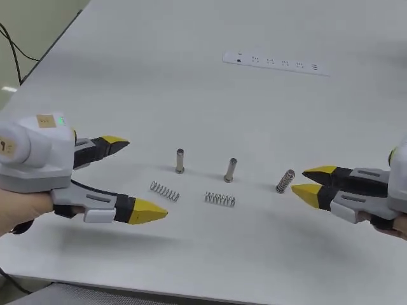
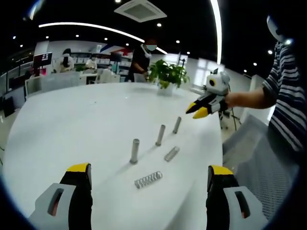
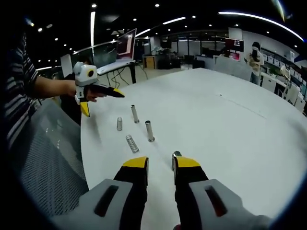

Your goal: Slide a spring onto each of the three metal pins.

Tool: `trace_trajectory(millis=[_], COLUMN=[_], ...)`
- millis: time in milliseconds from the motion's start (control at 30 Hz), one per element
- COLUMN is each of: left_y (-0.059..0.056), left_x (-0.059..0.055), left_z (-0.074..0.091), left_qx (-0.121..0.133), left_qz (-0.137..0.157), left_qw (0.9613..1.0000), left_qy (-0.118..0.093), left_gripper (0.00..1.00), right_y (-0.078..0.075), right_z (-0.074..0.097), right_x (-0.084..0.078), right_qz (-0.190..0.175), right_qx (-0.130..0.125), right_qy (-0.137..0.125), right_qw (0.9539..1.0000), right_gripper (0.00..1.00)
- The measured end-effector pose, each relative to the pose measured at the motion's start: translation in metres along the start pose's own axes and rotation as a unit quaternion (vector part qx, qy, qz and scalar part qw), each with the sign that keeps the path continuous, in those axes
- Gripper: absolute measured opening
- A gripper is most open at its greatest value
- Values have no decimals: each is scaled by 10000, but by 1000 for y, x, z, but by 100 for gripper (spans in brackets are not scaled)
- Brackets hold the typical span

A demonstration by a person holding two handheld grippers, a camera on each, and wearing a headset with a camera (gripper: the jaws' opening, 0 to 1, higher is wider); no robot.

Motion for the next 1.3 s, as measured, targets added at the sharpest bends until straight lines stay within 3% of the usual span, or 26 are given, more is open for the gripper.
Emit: trace_trajectory(millis=[333,733,967,1067,1133,1300], left_y=[-1,-2,-3,-4,-4,-4], left_x=[0,-2,-2,-2,-2,-1], left_z=[0,1,1,1,1,2], left_qx=[-16,-16,-23,-50,-42,-40], left_qz=[-8,-9,-13,-17,-31,-27], left_qw=[10000,10000,10000,10000,10000,10000], left_qy=[4,49,59,51,55,34], left_gripper=[98,98,98,98,98,98], right_y=[16,35,57,61,62,68], right_z=[-7,-33,-53,-62,-67,-76], right_x=[-6,2,12,15,17,23], right_qz=[100,492,868,1003,1338,1525], right_qx=[208,542,808,839,772,850], right_qy=[129,320,411,459,577,621], right_qw=[9997,9968,9921,9904,9863,9827], right_gripper=[18,17,17,17,17,16])
Point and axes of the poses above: the centre of the closed fingertips' face, and the gripper's own axes: z roughly backward along the fingers, y roughly to its left, x roughly out of its top, the point moved 4 cm from there along z, roughly backward along the fingers, and after that the axes turned 8 degrees about y, right-handed, at the moved point
